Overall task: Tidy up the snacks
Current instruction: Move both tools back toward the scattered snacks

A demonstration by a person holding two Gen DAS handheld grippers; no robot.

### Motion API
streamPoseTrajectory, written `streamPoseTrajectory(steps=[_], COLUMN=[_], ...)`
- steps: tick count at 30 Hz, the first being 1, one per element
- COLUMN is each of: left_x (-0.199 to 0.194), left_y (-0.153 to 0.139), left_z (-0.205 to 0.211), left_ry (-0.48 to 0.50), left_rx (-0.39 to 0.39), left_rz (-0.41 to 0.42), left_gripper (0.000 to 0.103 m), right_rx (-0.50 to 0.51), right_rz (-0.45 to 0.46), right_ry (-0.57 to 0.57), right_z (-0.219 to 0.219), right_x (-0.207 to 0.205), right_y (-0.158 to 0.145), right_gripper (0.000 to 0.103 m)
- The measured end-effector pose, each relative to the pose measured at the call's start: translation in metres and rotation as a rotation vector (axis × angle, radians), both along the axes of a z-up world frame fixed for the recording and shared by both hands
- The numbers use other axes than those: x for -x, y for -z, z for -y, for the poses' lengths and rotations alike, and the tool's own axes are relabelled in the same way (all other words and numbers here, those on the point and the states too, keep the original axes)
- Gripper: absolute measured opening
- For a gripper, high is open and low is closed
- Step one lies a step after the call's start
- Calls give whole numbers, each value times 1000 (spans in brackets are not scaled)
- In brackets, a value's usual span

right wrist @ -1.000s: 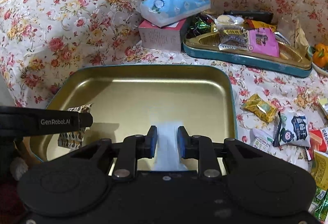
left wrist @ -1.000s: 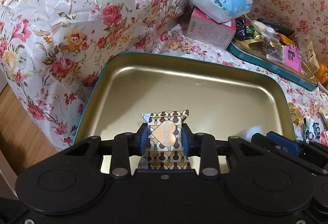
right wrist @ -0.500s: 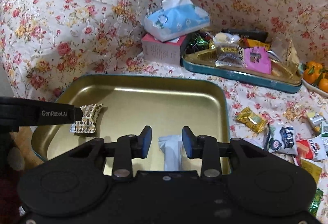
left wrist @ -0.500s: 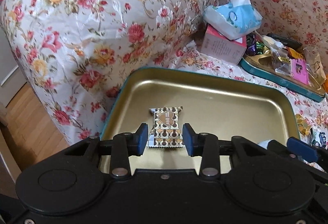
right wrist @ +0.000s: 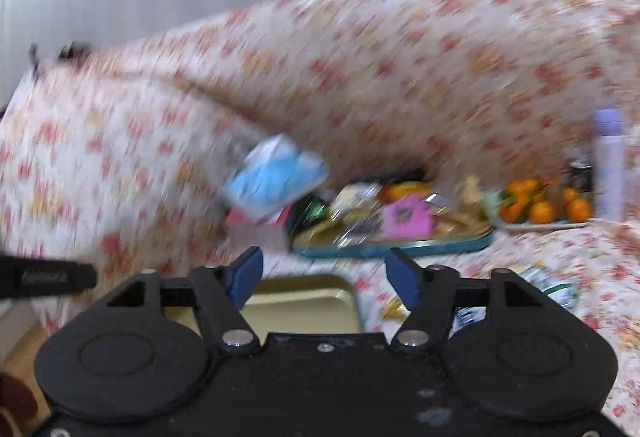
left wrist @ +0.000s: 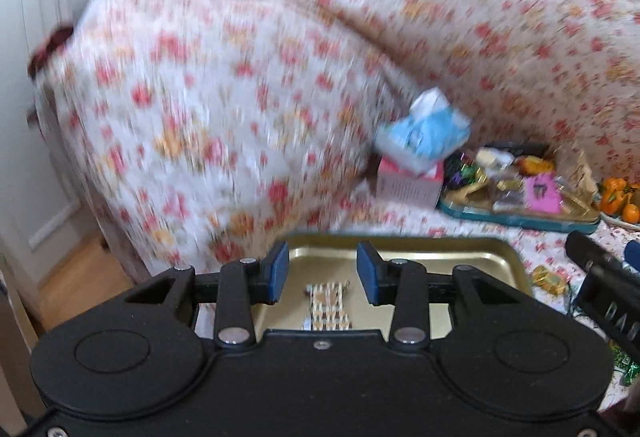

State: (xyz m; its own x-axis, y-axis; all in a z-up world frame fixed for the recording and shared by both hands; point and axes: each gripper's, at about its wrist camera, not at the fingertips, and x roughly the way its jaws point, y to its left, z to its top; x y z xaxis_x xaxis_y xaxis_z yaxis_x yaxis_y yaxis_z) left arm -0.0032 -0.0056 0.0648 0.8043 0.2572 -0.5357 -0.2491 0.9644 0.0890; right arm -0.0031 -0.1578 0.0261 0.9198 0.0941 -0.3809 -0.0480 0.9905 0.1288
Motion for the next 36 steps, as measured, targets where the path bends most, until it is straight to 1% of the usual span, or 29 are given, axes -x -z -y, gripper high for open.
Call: streamPoseTrajectory(steps=[2, 4, 6, 8, 9, 12, 15, 17, 19, 21, 25, 28, 29, 33, 35, 36], left_x=[6, 9, 12, 13, 14, 19, 24, 28, 31, 35, 45, 47, 48, 45, 39, 36], left_y=[-9, -15, -17, -16, -14, -4, 10, 21, 33, 46, 62, 71, 74, 82, 85, 86], left_z=[12, 22, 33, 45, 52, 74, 99, 115, 129, 142, 159, 165, 166, 168, 172, 173], left_ry=[10, 40, 88, 142, 178, 244, 320, 383, 420, 455, 494, 504, 505, 494, 493, 500], left_rx=[-12, 11, 51, 84, 100, 147, 172, 185, 194, 194, 181, 183, 186, 208, 212, 215], left_rz=[28, 27, 24, -2, -28, -76, -138, -186, -231, -267, -321, -354, -366, -399, -422, -430], left_gripper=[48, 48, 48, 48, 48, 48, 48, 48, 48, 48, 48, 48, 48, 48, 45, 42], right_rx=[-13, 1, 27, 25, 22, 39, 35, 15, -7, -23, -43, -94, -106, -125, -147, -155], right_rz=[25, 54, 72, 68, 58, 5, -62, -114, -173, -211, -283, -339, -351, -364, -369, -373], right_ry=[34, 60, 81, 118, 132, 173, 206, 227, 228, 228, 214, 205, 207, 228, 225, 216], right_z=[12, 24, 36, 54, 65, 96, 123, 142, 154, 164, 176, 184, 186, 193, 198, 200], right_x=[8, 17, 24, 33, 37, 48, 58, 64, 70, 76, 88, 91, 92, 89, 85, 82], right_y=[-9, -15, -20, -21, -20, -14, -2, 9, 22, 34, 56, 71, 75, 83, 86, 86], right_gripper=[71, 72, 72, 72, 72, 72, 71, 71, 71, 71, 71, 71, 69, 68, 65, 64])
